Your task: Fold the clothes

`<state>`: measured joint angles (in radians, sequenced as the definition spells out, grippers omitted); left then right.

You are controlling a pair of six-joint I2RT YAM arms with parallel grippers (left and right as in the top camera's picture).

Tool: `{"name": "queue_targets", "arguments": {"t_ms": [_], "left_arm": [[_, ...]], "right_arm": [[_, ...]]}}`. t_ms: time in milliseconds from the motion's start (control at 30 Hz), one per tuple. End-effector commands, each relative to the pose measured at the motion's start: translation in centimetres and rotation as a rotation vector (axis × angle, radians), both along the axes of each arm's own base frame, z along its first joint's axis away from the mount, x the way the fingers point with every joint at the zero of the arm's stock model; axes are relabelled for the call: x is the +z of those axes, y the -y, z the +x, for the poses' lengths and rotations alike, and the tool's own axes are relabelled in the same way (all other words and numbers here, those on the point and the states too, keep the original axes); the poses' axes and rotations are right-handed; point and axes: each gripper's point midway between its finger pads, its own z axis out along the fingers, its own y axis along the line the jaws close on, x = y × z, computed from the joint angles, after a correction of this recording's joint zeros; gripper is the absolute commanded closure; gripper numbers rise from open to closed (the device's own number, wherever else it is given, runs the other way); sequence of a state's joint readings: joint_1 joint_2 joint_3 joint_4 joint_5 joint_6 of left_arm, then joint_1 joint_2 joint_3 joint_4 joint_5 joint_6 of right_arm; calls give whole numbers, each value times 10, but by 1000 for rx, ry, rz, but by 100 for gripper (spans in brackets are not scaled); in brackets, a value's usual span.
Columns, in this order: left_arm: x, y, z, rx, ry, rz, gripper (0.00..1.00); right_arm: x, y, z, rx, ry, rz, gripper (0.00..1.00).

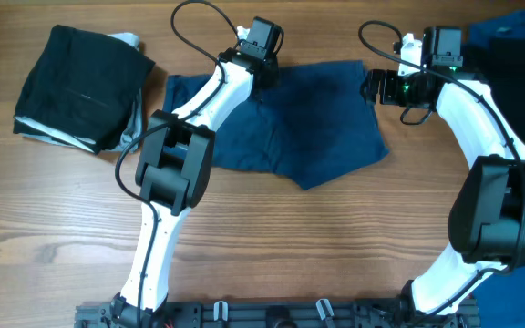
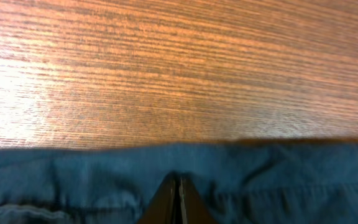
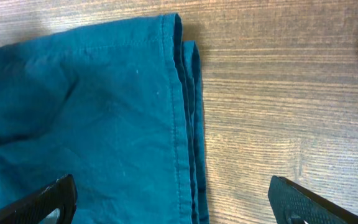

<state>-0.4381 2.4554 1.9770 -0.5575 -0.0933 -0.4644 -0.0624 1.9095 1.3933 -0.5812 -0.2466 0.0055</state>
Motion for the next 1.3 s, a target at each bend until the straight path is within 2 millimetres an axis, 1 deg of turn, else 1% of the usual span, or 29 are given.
{"name": "queue_targets", "arguments": {"t_ms": [0,33,67,100,133,167,200,233,267,300,367,400,433,467,500,533,600,633,667,700,767,867,900,1000,1033,1100,1167,1200,1267], "left_arm": [[23,1,14,-28,63,7,96],[78,4,21,-45,142,-13,96],[117,0,20,-38,181,-28,96],[167,-10,13,-24,217,-44,96],[206,-26,2,3,237,-58,96],[232,-45,-12,33,233,-62,94],[249,-70,-28,67,208,-49,92],[254,-97,-45,106,155,-26,91],[251,-128,-61,155,86,1,91],[242,-163,-76,215,-3,27,91],[223,-205,-93,280,-144,-31,93],[216,-213,-96,252,-184,-99,94],[212,-221,-98,226,-215,-185,94],[207,-227,-100,226,-240,-249,93],[196,-239,-104,255,-277,-275,93],[189,-242,-108,251,-298,-269,93],[162,-240,-123,214,-378,-253,91],[150,-235,-128,195,-411,-246,90],[141,-231,-133,182,-433,-242,90],[125,-225,-140,171,-471,-241,90],[95,-212,-153,149,-530,-238,89],[69,-200,-166,115,-571,-222,82],[63,-198,-167,111,-573,-211,81],[56,-200,-163,110,-548,-192,75],[54,-205,-157,116,-523,-164,71],[52,-215,-148,131,-484,-106,64],[51,-224,-145,142,-465,-57,63],[51,-230,-140,136,-441,-17,64],[51,-232,-133,102,-410,1,65]], "right_arm": [[-9,-3,-2,8,-20,8,1],[-9,-3,-2,9,-19,8,1],[-9,-3,-2,8,-20,8,1],[-9,-3,-2,8,-20,8,0],[-9,-3,-2,9,-19,9,0],[-9,-3,-2,9,-20,8,0],[-9,-3,-2,8,-20,8,0],[-7,-3,2,9,-2,8,1],[4,-8,18,20,76,41,0],[12,-25,20,9,83,166,0],[17,-45,12,-42,11,345,1],[18,-53,5,-81,-44,420,0],[23,-65,0,-50,-66,491,13],[26,-76,-3,-21,-77,525,92],[27,-93,-11,9,-112,549,96],[25,-104,-17,43,-124,540,96],[15,-145,-42,202,-165,455,96],[7,-153,-51,221,-189,395,96],[0,-156,-57,220,-209,337,96],[-8,-160,-64,225,-225,262,96],[-10,-180,-75,363,-201,203,96],[-25,-180,-77,385,-199,107,96],[-36,-182,-77,412,-208,95,96],[-75,-185,-76,466,-242,77,96],[-93,-185,-76,475,-261,72,96],[-113,-187,-81,488,-301,88,96],[-126,-185,-89,486,-345,91,96],[-129,-184,-92,484,-363,89,96],[-129,-183,-95,483,-374,88,96]]}}
